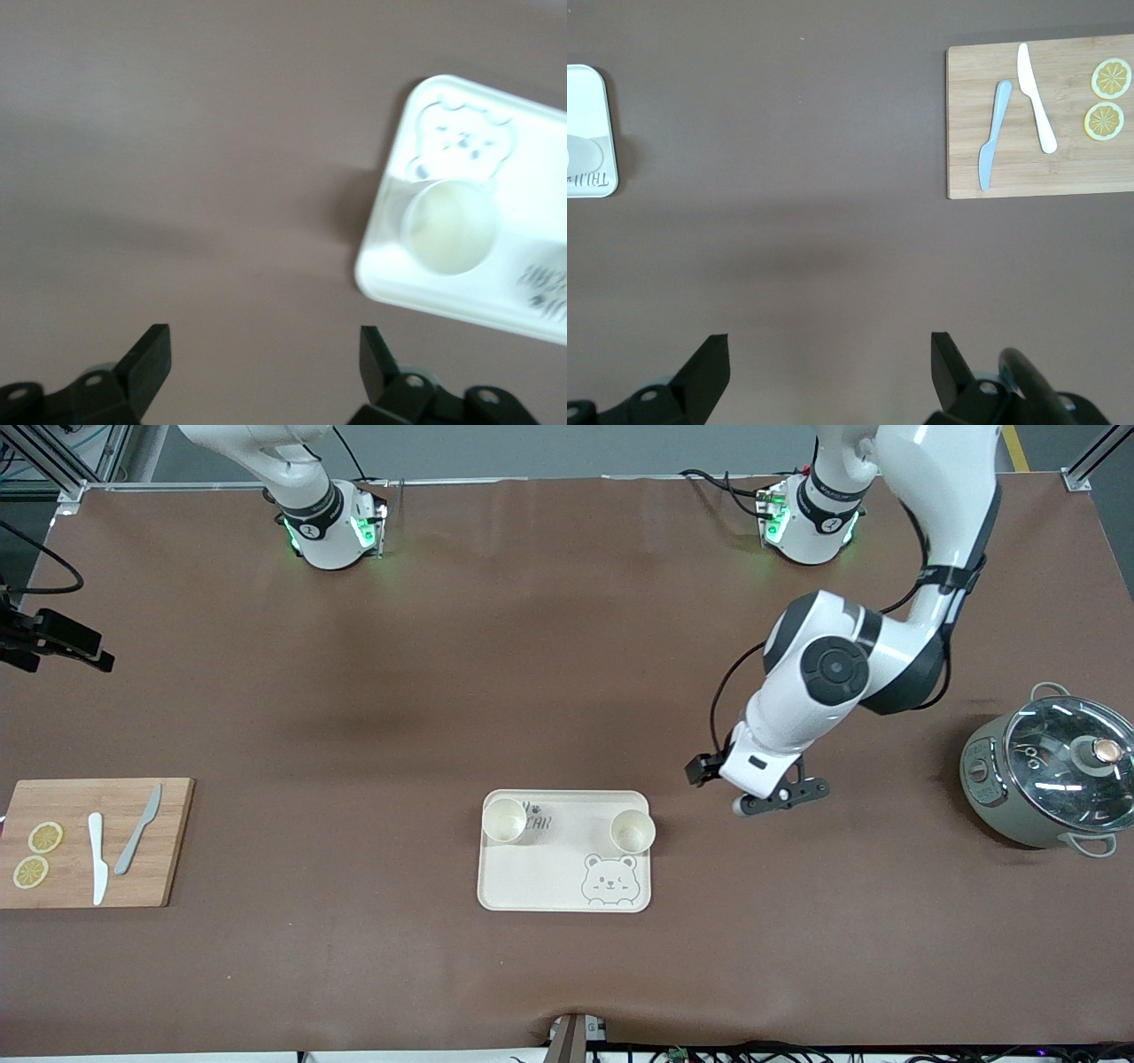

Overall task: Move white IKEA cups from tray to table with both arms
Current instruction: 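Reach the left gripper down to the white cup on the tray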

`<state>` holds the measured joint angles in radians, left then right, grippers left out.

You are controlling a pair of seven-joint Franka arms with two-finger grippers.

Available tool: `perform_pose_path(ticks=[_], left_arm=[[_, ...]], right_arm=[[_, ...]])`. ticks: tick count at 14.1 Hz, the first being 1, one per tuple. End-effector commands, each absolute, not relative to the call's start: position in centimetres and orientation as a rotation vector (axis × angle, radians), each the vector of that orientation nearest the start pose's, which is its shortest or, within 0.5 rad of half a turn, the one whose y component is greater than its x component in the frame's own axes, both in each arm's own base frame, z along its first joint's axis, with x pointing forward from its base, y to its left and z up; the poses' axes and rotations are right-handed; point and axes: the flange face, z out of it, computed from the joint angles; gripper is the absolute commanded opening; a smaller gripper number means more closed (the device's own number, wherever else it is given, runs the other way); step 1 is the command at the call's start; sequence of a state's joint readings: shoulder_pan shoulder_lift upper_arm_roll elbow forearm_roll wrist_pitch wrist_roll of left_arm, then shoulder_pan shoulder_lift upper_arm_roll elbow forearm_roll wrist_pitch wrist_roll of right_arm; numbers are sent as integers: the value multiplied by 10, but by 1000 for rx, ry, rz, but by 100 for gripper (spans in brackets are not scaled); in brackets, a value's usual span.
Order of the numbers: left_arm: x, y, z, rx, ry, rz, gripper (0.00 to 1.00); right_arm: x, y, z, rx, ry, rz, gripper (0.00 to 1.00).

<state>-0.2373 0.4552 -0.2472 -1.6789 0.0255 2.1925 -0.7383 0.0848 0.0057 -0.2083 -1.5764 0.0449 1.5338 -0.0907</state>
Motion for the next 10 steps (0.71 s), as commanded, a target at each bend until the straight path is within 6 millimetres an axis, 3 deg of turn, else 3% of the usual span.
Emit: perform_pose_path(ticks=[1,4,6,10], left_arm=[[641,-330,329,-3245,-516,-21,88],[654,-347,307,-3279,-525,-66,84],[657,-353,293,-3305,-524,-110,77],[653,-366,261,-3322,-523,-120,64]], right_arm=[[556,-59,612,-3078,44,72,100],[562,-58,600,-3078,43,98,100],[575,-57,571,-3078,55,180,100],[579,-57,565,-3031,67,178,100]])
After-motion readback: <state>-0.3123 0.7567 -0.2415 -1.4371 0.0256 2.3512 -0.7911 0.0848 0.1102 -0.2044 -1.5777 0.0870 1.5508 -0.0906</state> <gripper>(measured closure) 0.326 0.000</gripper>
